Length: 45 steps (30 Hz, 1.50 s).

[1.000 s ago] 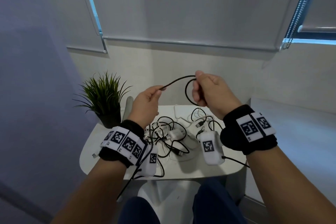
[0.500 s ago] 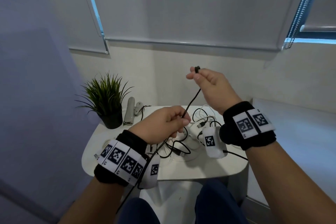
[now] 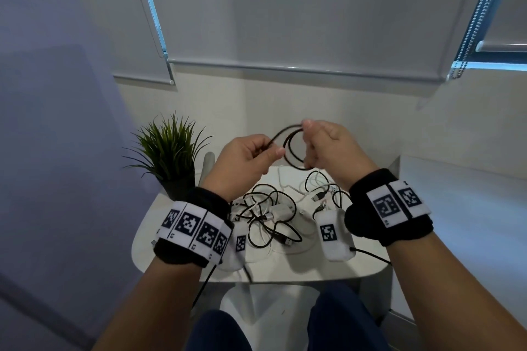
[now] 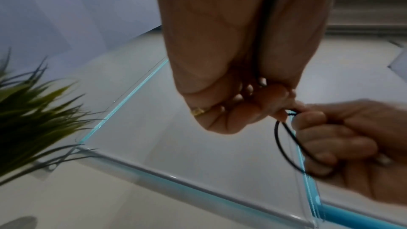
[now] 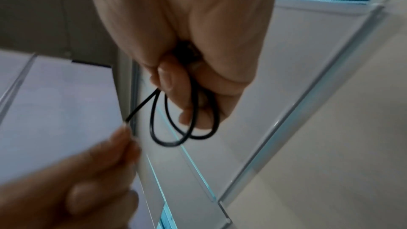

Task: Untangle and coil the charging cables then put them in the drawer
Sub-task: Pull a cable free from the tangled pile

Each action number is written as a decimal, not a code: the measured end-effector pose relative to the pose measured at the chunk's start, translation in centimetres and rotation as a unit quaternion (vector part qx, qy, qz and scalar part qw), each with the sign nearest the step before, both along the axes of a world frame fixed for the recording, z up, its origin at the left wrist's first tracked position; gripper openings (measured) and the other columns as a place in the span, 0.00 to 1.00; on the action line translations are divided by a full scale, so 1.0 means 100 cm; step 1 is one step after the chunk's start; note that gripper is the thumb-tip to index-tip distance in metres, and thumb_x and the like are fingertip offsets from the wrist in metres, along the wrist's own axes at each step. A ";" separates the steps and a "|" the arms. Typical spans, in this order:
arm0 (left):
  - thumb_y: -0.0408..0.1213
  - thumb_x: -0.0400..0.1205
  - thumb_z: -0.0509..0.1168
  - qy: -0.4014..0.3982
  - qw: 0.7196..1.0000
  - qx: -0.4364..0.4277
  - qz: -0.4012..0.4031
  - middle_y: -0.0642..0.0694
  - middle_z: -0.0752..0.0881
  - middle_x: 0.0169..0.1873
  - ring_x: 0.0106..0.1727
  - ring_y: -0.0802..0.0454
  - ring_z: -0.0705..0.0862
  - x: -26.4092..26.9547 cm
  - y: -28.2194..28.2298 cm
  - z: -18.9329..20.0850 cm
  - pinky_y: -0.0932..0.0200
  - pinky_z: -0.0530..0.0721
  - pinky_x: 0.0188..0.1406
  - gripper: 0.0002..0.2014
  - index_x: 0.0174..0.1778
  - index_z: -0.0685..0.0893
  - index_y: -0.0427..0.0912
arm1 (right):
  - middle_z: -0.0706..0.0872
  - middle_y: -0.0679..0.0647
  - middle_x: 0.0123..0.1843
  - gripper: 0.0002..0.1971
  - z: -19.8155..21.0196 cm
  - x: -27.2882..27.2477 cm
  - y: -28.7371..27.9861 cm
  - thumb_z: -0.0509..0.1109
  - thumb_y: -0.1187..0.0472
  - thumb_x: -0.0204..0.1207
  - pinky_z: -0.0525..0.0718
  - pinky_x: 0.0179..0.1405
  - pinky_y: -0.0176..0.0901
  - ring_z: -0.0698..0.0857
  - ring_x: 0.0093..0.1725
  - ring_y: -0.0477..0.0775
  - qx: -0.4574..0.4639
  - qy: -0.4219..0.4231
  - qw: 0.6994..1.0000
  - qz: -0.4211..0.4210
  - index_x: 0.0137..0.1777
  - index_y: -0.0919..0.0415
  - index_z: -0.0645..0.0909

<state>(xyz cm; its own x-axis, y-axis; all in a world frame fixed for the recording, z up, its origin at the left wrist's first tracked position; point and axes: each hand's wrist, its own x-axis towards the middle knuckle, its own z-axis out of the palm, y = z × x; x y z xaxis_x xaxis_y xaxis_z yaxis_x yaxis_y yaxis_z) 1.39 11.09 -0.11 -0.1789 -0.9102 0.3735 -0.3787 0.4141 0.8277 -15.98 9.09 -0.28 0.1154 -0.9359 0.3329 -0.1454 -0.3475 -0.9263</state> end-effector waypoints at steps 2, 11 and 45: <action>0.42 0.84 0.62 -0.004 1.000 -0.008 0.016 0.49 0.75 0.22 0.24 0.56 0.71 0.003 0.001 -0.006 0.61 0.72 0.28 0.12 0.38 0.84 0.42 | 0.66 0.43 0.16 0.20 0.009 -0.003 -0.001 0.56 0.52 0.85 0.76 0.35 0.51 0.66 0.16 0.44 0.016 -0.092 0.995 -0.027 0.30 0.56 0.69; 0.42 0.86 0.58 -0.173 0.984 0.042 0.026 0.51 0.81 0.34 0.32 0.63 0.73 0.009 -0.002 -0.017 0.74 0.73 0.38 0.11 0.50 0.86 0.44 | 0.74 0.52 0.18 0.20 0.030 0.002 0.001 0.55 0.57 0.87 0.75 0.23 0.39 0.69 0.16 0.49 0.057 -0.294 0.954 -0.024 0.32 0.61 0.70; 0.42 0.83 0.64 -0.001 0.983 -0.098 0.159 0.53 0.80 0.26 0.29 0.57 0.77 0.026 -0.038 0.003 0.56 0.81 0.38 0.06 0.43 0.86 0.51 | 0.67 0.41 0.16 0.21 -0.003 0.022 0.016 0.61 0.51 0.84 0.69 0.22 0.30 0.67 0.18 0.41 0.030 0.083 0.994 0.060 0.28 0.56 0.73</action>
<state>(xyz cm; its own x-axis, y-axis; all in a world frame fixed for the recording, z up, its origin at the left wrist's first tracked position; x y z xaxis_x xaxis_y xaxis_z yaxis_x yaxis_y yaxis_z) 3.98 7.34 0.16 0.1016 -0.8312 0.5467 -0.5152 0.4261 0.7436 -13.75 10.74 -0.53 0.2758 -0.9298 0.2438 -0.2583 -0.3160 -0.9129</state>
